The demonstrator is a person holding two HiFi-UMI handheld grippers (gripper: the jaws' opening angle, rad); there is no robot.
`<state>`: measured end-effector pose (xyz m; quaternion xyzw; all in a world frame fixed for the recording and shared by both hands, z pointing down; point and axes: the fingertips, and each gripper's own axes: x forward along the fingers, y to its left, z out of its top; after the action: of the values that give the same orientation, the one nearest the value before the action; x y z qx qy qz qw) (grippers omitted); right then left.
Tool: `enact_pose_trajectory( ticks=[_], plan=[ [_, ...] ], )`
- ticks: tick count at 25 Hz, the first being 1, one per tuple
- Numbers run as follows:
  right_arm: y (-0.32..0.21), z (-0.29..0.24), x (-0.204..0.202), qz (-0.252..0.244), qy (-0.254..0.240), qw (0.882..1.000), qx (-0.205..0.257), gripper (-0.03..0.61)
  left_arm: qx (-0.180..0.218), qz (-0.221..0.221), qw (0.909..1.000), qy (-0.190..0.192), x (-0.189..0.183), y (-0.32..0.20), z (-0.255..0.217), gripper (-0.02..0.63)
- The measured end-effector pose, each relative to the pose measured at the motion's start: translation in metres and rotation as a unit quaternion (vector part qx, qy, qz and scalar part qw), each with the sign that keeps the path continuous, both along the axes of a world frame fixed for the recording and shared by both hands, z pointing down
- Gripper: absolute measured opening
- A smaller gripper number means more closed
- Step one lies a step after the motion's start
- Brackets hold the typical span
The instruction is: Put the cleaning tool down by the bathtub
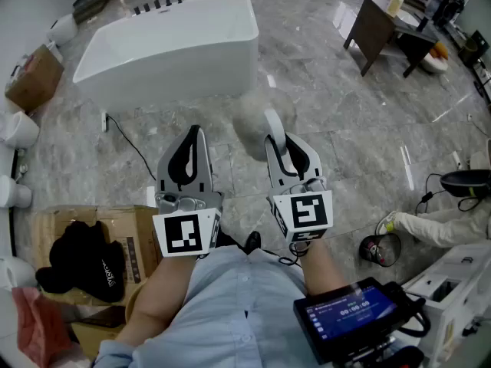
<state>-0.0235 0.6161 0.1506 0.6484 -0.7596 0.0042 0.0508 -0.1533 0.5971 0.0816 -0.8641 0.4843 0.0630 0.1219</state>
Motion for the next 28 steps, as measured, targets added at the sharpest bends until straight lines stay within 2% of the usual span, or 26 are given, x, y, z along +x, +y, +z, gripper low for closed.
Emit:
enact_pose_trajectory(
  ticks=[4,10,15,23,28],
  plan=[
    [-0.002,0.008,0.008,-0.006,0.011,1.0,-0.001,0.1,-0.001,0.0,1.0,-0.003,0.003,-0.003,0.001,0.015],
    [-0.02,0.014,0.035,0.021,-0.011,1.0,-0.002,0.098,-0.011,-0.009,0.9999,-0.01,0.005,-0.023,0.007,0.015],
    [-0.054,0.024,0.049,0.046,-0.016,0.999,-0.021,0.1,-0.026,-0.017,0.9995,-0.01,-0.004,-0.056,0.019,0.015],
    [-0.161,0.055,0.05,0.052,-0.011,0.997,-0.059,0.1,-0.059,-0.028,0.9978,0.001,-0.015,-0.173,0.045,0.014],
    [-0.243,0.055,0.042,0.047,-0.005,0.997,-0.064,0.1,-0.062,-0.035,0.9974,0.012,-0.028,-0.258,0.045,0.015]
  ],
)
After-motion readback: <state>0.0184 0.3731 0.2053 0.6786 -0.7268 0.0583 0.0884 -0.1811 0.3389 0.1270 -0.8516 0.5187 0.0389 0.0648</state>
